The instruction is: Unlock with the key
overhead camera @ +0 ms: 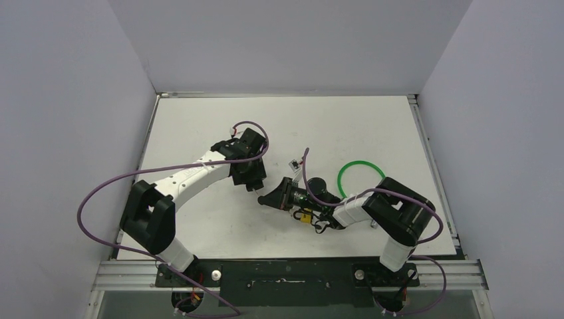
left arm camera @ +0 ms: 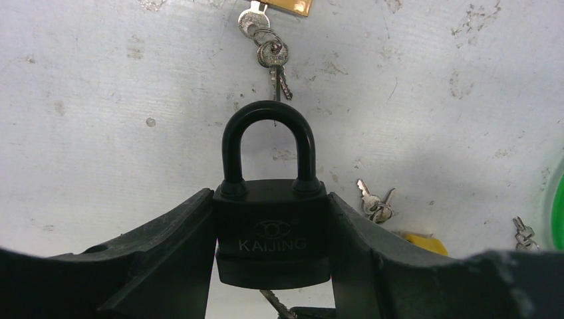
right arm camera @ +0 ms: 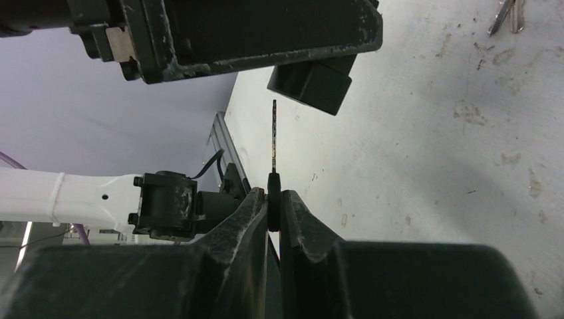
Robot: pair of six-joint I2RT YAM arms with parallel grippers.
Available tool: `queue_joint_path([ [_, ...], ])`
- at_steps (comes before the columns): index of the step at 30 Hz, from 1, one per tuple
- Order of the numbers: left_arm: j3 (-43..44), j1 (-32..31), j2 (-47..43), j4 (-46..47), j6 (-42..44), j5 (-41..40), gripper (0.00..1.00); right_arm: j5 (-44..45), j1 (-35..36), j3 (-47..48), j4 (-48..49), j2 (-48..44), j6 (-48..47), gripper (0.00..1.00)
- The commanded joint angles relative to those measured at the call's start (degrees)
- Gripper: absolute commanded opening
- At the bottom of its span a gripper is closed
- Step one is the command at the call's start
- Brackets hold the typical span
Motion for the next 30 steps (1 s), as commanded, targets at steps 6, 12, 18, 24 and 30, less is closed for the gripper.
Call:
queue_joint_path([
  [6,0.87,0.28,-3.39,3.27,-1.06,0.8,0.06,0.93,-1.19,1.51,6.03,1.53,2.94,0.0],
  [12,1.2,0.28,-3.62,3.44,-1.25,0.22,0.06,2.0,-1.51,-0.36,6.08,0.64,2.96,0.0],
  [18,1.1,0.46,-3.87,3.58,-1.47,0.39,0.06,2.27,-1.52,-1.36,6.3,0.33,3.11,0.0],
  [24,0.58,0.5,-4.06,4.43,-1.86,1.78,0.06,2.01,-1.67,0.63,6.12,0.98,3.42,0.0],
  [30,0.21,0.46,-4.42,4.88,-2.11,2.12,0.06,2.4,-2.4,0.98,6.42,0.69,3.99,0.0],
])
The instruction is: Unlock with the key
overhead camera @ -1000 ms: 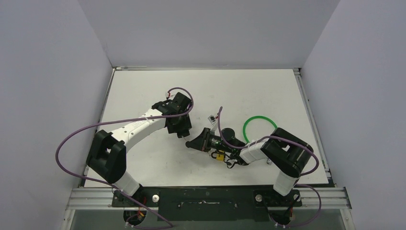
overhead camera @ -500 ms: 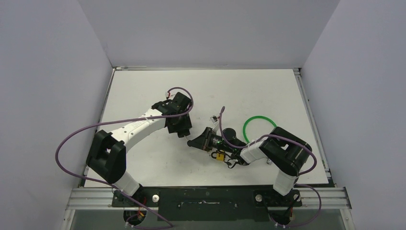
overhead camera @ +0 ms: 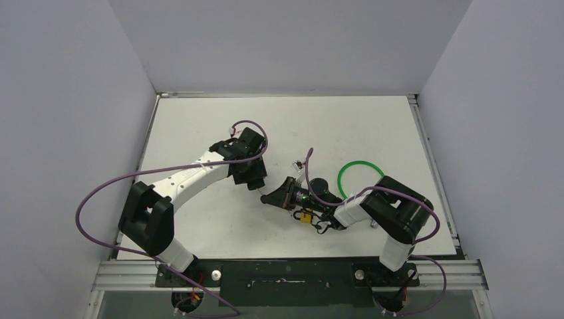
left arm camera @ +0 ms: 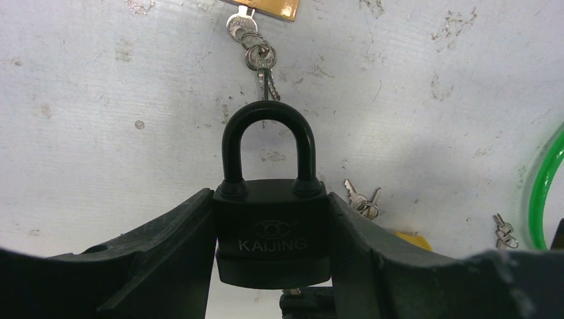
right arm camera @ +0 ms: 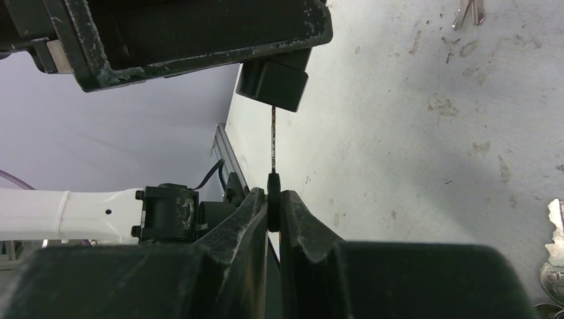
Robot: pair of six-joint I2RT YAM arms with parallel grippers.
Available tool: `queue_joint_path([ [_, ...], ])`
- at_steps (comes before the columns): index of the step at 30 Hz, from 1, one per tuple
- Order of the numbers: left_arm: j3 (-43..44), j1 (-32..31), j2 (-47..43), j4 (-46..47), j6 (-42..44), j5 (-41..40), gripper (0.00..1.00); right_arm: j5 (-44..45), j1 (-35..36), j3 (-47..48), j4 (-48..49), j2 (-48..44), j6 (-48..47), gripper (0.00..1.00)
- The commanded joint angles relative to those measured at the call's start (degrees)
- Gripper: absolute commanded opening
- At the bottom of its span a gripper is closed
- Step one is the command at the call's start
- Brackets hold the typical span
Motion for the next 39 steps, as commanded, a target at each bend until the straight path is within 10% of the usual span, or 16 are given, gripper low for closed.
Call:
queue_joint_path([
  [1,0.23,0.37,-3.91,4.04,-1.34,1.08,0.06,1.44,-1.15,1.92,3.77,-0.96,0.38,0.0],
  [39,-6.54,0.46,-8.83,12.15,-9.6,7.49,0.04,7.29,-2.02,8.99,-2.53,2.13,6.19,0.0],
])
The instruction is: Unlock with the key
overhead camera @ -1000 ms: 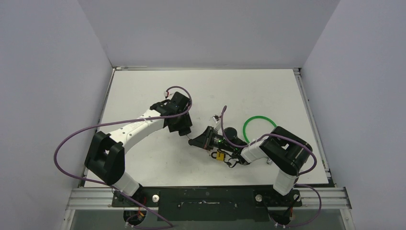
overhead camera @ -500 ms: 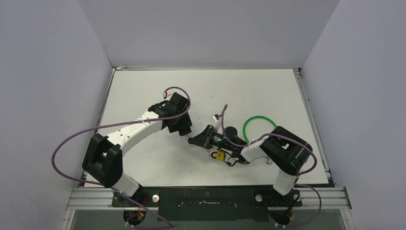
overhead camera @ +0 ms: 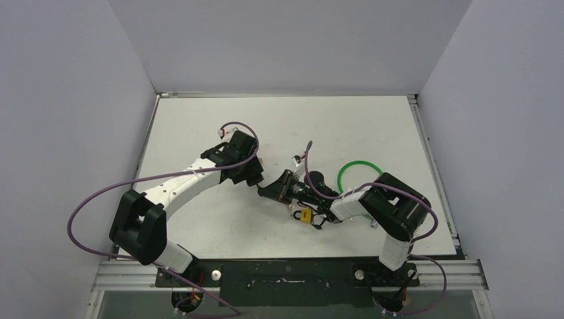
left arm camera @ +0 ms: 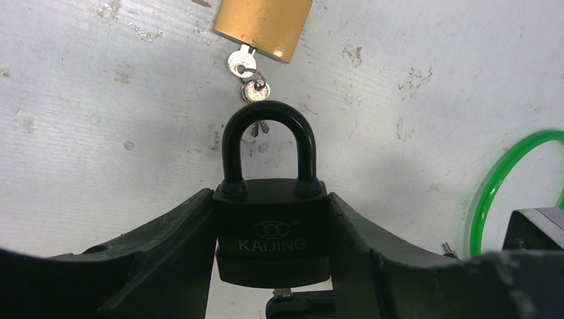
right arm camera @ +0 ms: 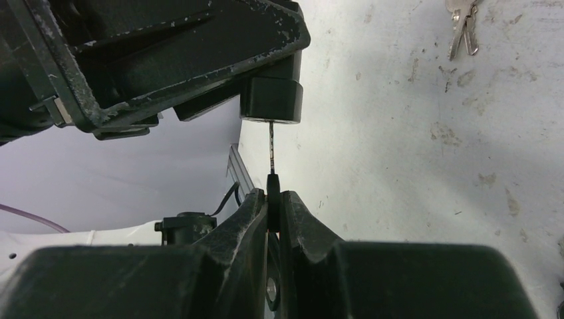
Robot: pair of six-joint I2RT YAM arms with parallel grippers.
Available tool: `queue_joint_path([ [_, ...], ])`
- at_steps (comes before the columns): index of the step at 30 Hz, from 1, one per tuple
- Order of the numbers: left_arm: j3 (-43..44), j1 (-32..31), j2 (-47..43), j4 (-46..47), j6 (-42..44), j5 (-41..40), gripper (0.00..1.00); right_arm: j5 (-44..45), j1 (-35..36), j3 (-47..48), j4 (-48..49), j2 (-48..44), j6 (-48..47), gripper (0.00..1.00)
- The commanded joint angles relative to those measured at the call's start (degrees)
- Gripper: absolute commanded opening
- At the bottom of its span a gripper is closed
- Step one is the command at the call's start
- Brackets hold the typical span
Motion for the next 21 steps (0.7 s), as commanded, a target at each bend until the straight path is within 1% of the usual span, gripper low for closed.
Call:
queue_joint_path([
  [1,0.11,-1.29,-3.88,3.12,-3.79,8.07,0.04,6.7,-0.45,4.61,1.84,1.28,1.77,0.0],
  [4,-0.52,-1.29,-4.04,3.79,-4.2,9.29,0.03,6.89,-0.47,6.65,-0.44,1.49,1.9,0.0],
  [9,-0.84,-0.9,-6.14,2.84,-4.7,8.68,0.01,6.83,-1.19,10.17,-5.04,1.25,0.98,0.0],
  [14,-1.2,-0.11,-7.89,3.02,-4.84,13.03,0.01,6.84,-2.67,13.25,-11.01,1.05,-2.64,0.0],
  [17,-1.95,0.03,-9.02,4.3,-5.58,15.63,0.01,7.57,-2.86,14.47,-11.85,1.48,-3.99,0.0],
  [21,-1.96,0.03,-9.19,4.69,-5.72,17.0,0.0,7.9,-2.81,16.54,-12.42,2.34,-4.54,0.0],
])
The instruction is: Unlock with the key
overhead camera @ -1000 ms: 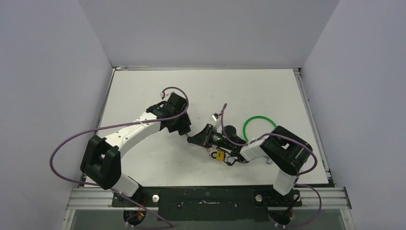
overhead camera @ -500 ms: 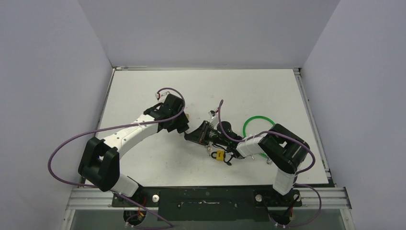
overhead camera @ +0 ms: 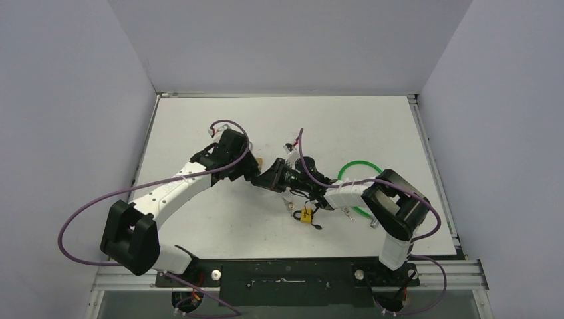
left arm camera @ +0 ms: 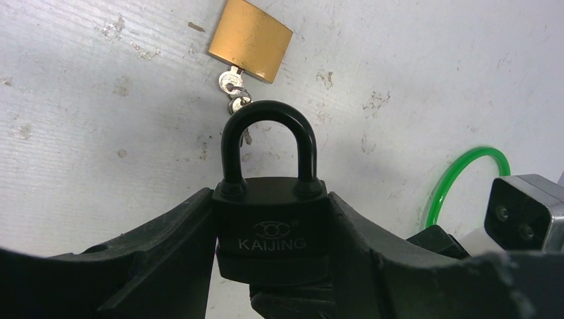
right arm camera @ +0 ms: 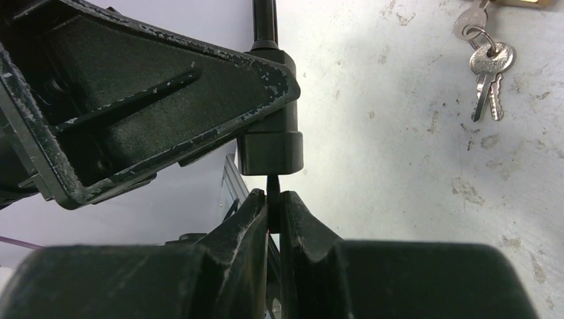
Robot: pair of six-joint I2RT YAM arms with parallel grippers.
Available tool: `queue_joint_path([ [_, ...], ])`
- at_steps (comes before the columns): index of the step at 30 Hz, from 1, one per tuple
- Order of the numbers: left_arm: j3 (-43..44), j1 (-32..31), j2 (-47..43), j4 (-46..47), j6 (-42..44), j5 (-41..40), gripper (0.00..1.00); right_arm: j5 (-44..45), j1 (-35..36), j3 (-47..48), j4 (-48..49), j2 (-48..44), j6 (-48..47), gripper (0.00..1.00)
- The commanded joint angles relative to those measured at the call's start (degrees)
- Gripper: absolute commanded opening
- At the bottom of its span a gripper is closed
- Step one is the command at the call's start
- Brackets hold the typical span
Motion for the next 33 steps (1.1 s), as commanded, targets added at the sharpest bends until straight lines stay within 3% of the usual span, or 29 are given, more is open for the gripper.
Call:
queue_joint_path([
  [1,0.87,-2.53,-4.1,1.03,-2.99,15.57,0.0,8.86,-2.0,5.7,0.6,1.39,-2.3,0.0],
  [9,0.91,-2.4,-5.76,2.27,-2.68,15.86,0.0,4.96,-4.53,5.09,4.86,0.33,1.76,0.0],
  [16,-1.04,-1.04,-8.91,10.09,-2.26,15.84,0.0,-2.52,-8.19,-3.33,27.12,-0.48,19.92,0.0],
  [23,-0.89,-0.77,-11.33,17.73,-1.74,16.77,0.0,0.11,-8.09,-9.19,46.27,-0.45,39.29,0.0],
  [26,-0.77,-0.69,-12.25,20.1,-1.83,17.39,0.0,1.1,-8.24,-10.71,47.29,-2.17,41.72,0.0],
  [29,0.09,-0.6,-12.44,20.84,-0.12,17.33,0.0,0.29,-8.87,-10.69,42.24,-5.49,36.31,0.0],
  [31,0.5,-0.52,-12.44,21.56,1.88,16.59,0.0,-1.43,-9.56,-10.56,35.82,-8.69,29.68,0.16],
  [33,0.73,-0.42,-12.55,22.4,4.84,14.92,0.0,-1.81,-10.14,-11.53,26.54,-13.45,20.98,0.45],
])
